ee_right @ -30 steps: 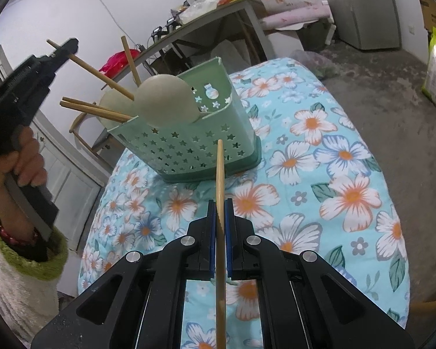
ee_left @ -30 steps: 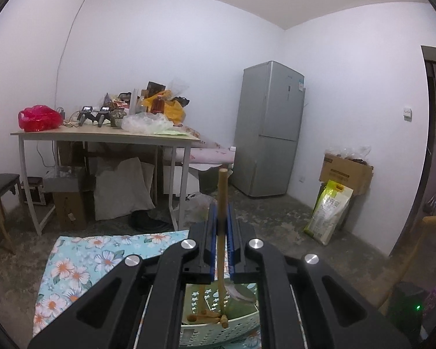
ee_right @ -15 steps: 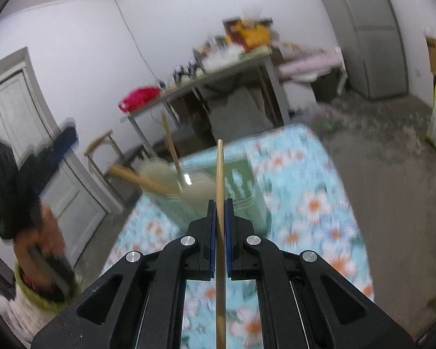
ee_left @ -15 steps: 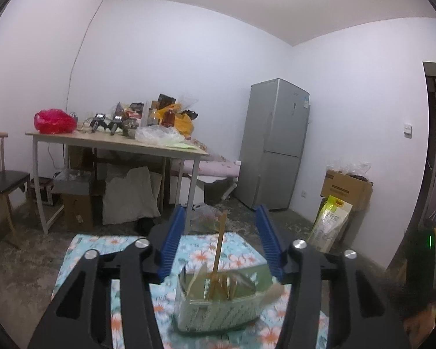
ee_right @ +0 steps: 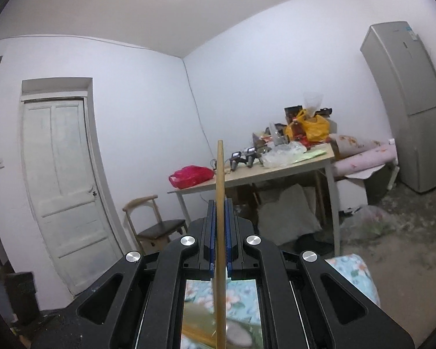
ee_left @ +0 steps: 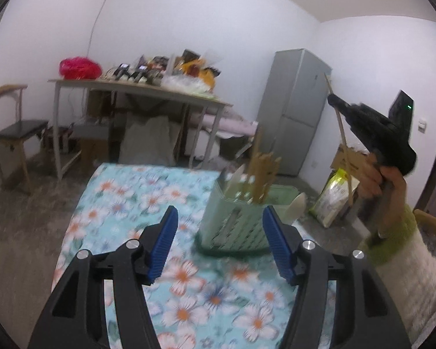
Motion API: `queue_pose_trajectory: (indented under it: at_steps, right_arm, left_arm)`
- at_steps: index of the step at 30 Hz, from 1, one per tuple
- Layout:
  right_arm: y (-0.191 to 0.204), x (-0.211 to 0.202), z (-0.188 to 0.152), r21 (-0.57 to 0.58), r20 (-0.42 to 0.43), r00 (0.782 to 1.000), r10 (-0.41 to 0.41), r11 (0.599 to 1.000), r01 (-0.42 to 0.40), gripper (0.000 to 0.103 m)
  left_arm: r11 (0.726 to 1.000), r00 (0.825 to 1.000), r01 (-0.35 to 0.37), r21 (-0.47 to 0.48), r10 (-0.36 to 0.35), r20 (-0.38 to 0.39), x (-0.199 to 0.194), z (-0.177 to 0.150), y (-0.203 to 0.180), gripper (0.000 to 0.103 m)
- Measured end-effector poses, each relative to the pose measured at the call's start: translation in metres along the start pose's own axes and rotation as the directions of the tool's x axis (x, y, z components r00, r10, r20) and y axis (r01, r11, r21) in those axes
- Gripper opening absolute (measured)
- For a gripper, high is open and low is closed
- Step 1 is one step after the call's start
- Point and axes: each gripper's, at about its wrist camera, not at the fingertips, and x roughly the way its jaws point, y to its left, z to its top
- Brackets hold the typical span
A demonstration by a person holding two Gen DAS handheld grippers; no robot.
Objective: Organize utensils
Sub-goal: 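Lower the chopstick into the green holder and open the right gripper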
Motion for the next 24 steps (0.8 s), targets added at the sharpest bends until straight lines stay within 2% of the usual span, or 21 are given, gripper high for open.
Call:
queue_pose_trajectory:
  at_steps: [4, 11, 16, 22, 24]
  right_arm:
    - [-0.018, 0.028, -0.008, 0.019, -0.008, 1.000, 0.028, 0.999, -0.028, 0.004]
    - [-0.040, 0.058, -0.028, 0.060, -0.052, 0.997, 0.058, 0.997, -0.055, 0.004]
    - [-0.046, 0.059, -0.045, 0.060, -0.085, 0.994, 0.069, 0.996, -0.064, 0.006]
    - [-0.049, 0.047, -0.054, 0.052, -0.106, 0.994, 0.036, 0.998, -0.031, 0.009]
    - [-0.050, 0.041, -0.054, 0.054, -0.108, 0.994, 0.024, 0.998, -0.018, 0.014]
  left_arm:
    - [0.999, 0.998, -0.047, -0.007, 0.047, -0.033, 0.003, -0.009, 0.015, 0.059]
    - [0.997, 0.996, -0.083, 0.002, 0.083, -0.034, 0.008, -0.013, 0.027, 0.059]
    - [0.997, 0.996, -0.076, -0.006, 0.076, -0.050, 0.016, -0.013, 0.028, 0.059]
    - [0.998, 0.997, -0.067, -0.013, 0.066, -0.042, 0.018, -0.010, 0.027, 0.059]
    - [0.998, 0.997, -0.065, -0.013, 0.065, -0.040, 0.017, -0.009, 0.026, 0.059]
